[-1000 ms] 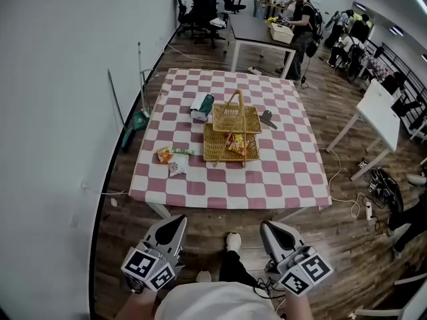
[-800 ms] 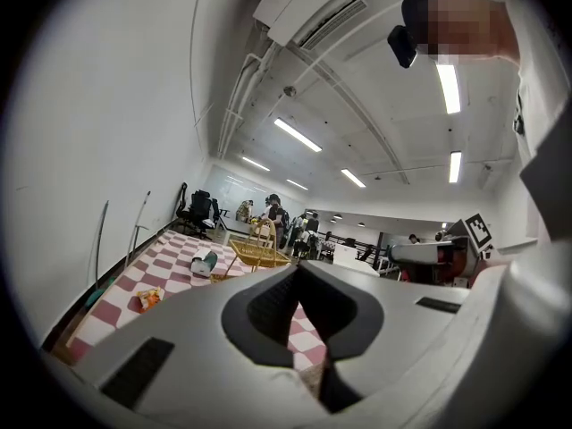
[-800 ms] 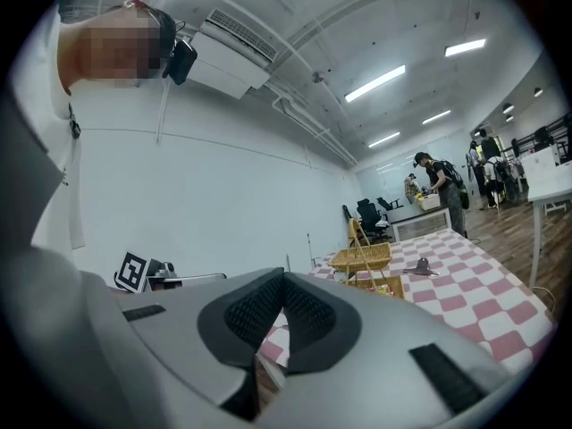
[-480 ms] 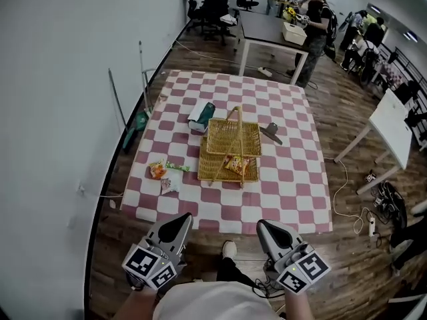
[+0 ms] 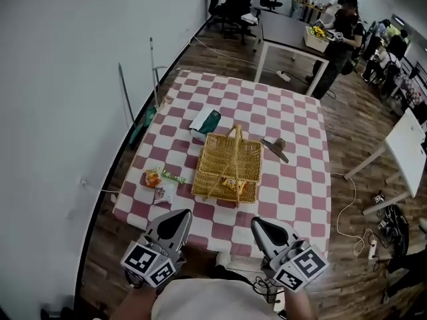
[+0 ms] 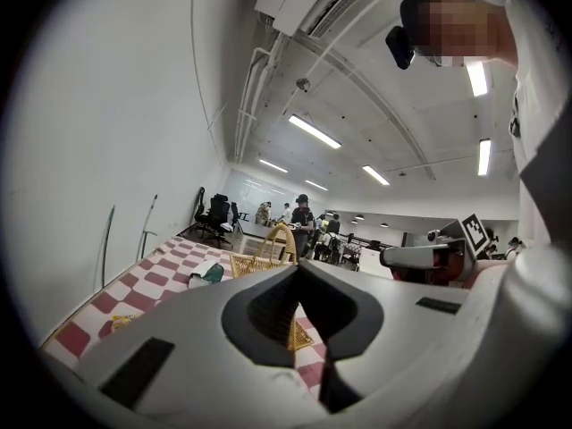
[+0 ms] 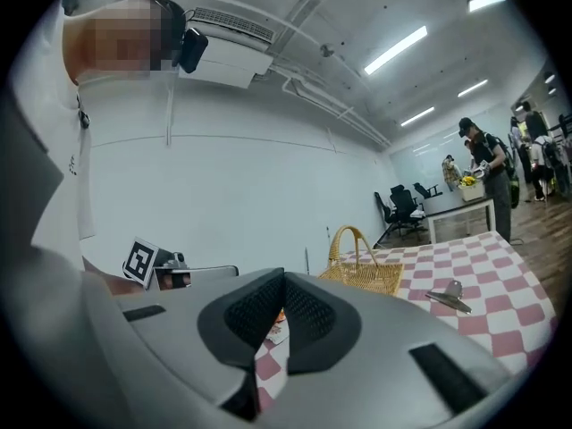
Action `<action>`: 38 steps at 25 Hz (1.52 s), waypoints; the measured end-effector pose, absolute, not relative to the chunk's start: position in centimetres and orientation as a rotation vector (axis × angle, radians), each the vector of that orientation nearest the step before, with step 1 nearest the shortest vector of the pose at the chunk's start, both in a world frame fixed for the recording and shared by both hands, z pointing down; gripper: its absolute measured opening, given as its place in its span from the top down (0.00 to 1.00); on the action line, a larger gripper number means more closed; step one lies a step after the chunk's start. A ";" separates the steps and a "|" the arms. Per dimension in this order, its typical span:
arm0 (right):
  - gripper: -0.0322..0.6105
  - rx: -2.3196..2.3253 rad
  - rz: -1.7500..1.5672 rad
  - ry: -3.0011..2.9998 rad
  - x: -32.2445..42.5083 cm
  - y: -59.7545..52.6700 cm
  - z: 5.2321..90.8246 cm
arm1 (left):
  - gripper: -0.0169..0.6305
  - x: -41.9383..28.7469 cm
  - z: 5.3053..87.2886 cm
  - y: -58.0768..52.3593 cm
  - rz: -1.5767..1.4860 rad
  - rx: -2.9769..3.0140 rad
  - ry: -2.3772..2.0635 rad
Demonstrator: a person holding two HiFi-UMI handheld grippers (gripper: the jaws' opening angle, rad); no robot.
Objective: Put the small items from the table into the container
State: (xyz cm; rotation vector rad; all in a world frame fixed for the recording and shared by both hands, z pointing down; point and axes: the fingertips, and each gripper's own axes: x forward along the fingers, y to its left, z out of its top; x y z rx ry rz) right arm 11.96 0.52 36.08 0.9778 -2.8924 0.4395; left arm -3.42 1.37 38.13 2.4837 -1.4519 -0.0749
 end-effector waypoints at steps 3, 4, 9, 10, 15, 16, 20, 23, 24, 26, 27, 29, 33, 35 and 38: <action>0.94 0.925 0.454 -2.910 12.8 -1.2 36.4 | 0.98 -2.6 38.2 0.0 -0.099 2.451 -1.490; 0.94 0.911 0.462 -2.914 13.1 -1.6 36.5 | 0.98 -2.4 38.2 -0.4 -0.101 2.442 -1.503; 0.94 0.853 0.463 -2.924 14.0 -3.4 37.5 | 0.98 -1.5 38.8 -1.9 -0.081 2.411 -1.552; 0.94 0.842 0.465 -2.925 14.1 -3.7 37.6 | 0.98 -1.4 38.9 -2.0 -0.082 2.403 -1.560; 0.94 0.783 0.459 -2.934 13.5 -4.3 37.8 | 0.98 -1.8 39.0 -2.1 -0.072 2.370 -1.606; 0.94 0.771 0.453 -2.934 13.3 -4.3 37.8 | 0.98 -2.1 39.1 -2.1 -0.069 2.363 -1.619; 0.94 0.734 0.461 -2.936 12.2 -4.3 38.0 | 0.98 -3.2 39.5 -1.9 -0.049 2.326 -1.666; 0.94 0.705 0.495 -2.935 10.9 -4.0 38.5 | 0.98 -4.0 40.4 -1.8 -0.016 2.299 -1.680; 0.94 0.696 0.500 -2.933 10.4 -3.9 38.7 | 0.98 -4.3 40.8 -1.7 -0.008 2.292 -1.682; 0.94 0.684 0.492 -2.930 9.2 -3.7 39.1 | 0.98 -5.0 41.7 -1.7 0.005 2.275 -1.684; 0.94 0.681 0.484 -2.928 8.5 -3.7 39.3 | 0.98 -5.5 42.1 -1.8 0.012 2.267 -1.685; 0.94 0.677 0.463 -2.925 7.2 -3.6 39.6 | 0.98 -6.4 43.1 -2.0 0.034 2.256 -1.680; 0.94 0.664 0.415 -2.907 4.3 -3.6 40.3 | 0.98 -8.6 44.1 -2.4 0.078 2.248 -1.679; 0.94 0.654 0.402 -2.895 2.7 -3.7 40.7 | 0.98 -9.8 44.4 -2.7 0.100 2.246 -1.682; 0.94 0.640 0.373 -2.875 0.7 -3.8 41.5 | 0.98 -11.3 45.5 -3.1 0.125 2.237 -1.681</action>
